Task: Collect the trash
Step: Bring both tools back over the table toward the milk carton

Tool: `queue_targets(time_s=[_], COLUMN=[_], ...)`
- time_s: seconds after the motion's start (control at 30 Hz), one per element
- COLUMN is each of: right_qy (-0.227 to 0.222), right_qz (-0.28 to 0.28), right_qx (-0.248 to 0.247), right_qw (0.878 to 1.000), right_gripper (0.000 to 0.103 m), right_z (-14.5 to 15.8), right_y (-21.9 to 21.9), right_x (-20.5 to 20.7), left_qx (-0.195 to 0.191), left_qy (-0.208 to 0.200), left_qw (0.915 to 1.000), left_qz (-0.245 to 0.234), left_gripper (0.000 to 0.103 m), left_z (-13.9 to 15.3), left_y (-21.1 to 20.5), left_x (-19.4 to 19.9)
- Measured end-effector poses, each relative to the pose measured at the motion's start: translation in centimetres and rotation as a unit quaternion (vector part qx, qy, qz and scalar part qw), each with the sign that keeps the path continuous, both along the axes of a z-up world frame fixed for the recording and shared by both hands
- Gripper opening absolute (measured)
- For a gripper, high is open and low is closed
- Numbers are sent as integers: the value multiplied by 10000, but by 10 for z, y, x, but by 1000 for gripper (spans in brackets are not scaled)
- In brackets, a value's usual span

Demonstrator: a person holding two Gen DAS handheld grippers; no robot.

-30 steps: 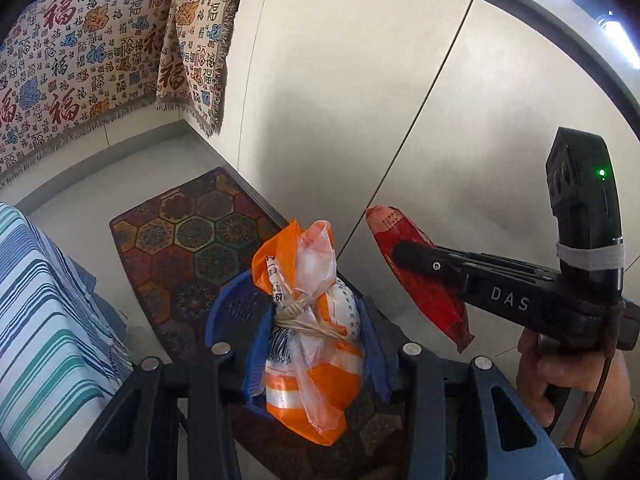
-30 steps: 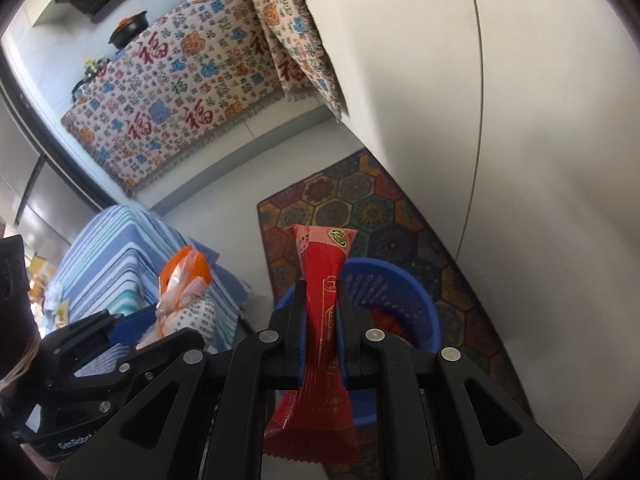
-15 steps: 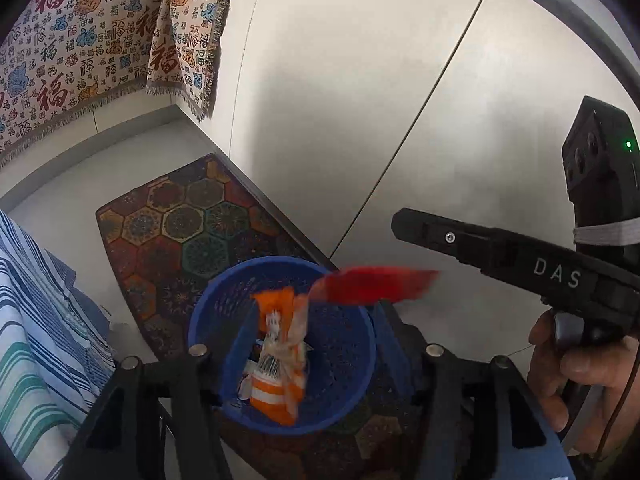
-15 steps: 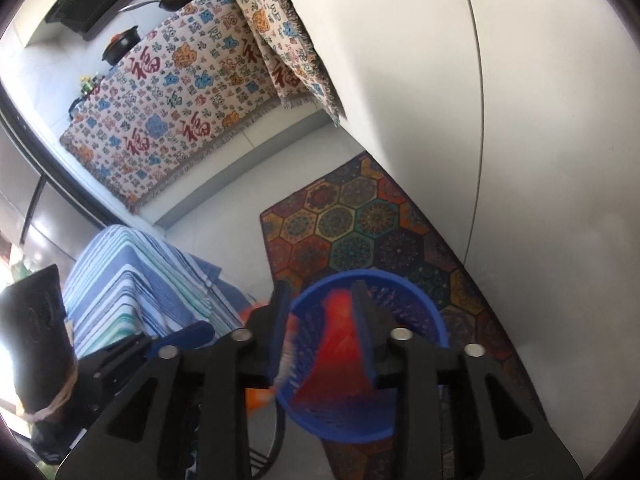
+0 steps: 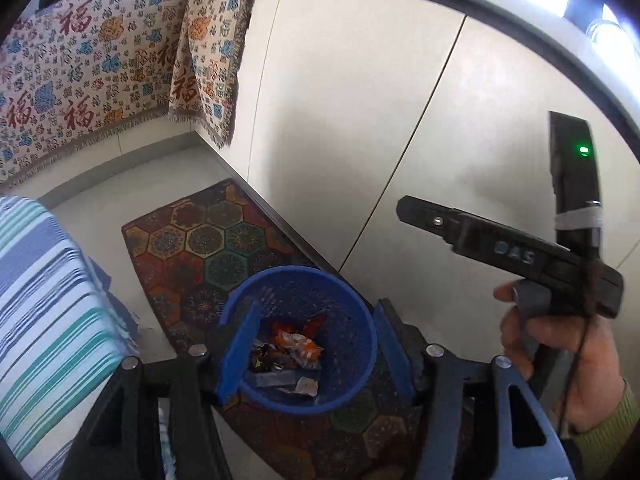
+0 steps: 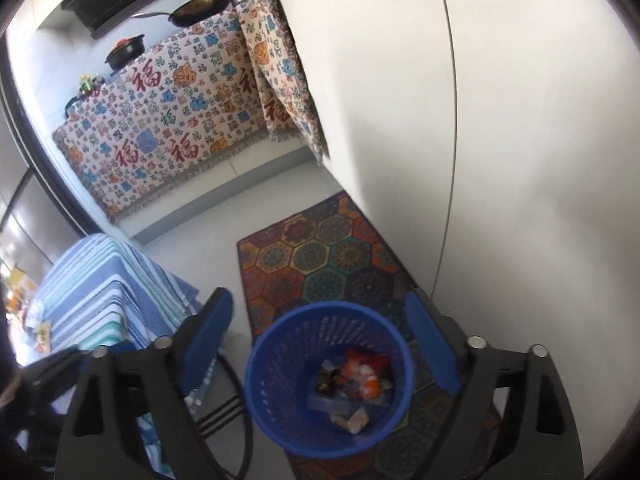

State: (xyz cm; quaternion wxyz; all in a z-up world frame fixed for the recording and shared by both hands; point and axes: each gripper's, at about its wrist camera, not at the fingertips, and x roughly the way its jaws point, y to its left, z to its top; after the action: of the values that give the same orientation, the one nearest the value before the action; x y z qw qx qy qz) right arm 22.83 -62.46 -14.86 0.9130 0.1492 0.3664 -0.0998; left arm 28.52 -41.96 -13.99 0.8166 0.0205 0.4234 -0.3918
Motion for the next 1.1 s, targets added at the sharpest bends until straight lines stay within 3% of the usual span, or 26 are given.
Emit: queue_targets(time_s=[0.17, 0.33, 0.73, 0.83, 1.0, 1.1], right_qy=[15, 80, 304, 483, 830, 925], right_qz=[411, 1182, 3031, 3119, 2828, 2634], right_qx=[-523, -942, -677, -782, -564, -588], right_qw=[9978, 9885, 9501, 9457, 9539, 9584], right_gripper=[96, 97, 97, 97, 97, 99], right_z=[7, 1, -20, -29, -40, -44], right_y=[41, 101, 290, 323, 354, 370], right_x=[-2, -8, -34, -29, -8, 4], left_qx=[139, 516, 1170, 1214, 1329, 1384], left_qy=[-176, -180, -34, -67, -143, -167], left_qw=[9993, 9958, 9790, 9751, 9698, 9686], left_qz=[307, 741, 1670, 1856, 2042, 2061], left_gripper=[62, 62, 62, 62, 63, 81], left_z=[15, 6, -22, -24, -24, -26], left_y=[53, 119, 270, 300, 342, 360], left_x=[-34, -61, -87, -87, -83, -74])
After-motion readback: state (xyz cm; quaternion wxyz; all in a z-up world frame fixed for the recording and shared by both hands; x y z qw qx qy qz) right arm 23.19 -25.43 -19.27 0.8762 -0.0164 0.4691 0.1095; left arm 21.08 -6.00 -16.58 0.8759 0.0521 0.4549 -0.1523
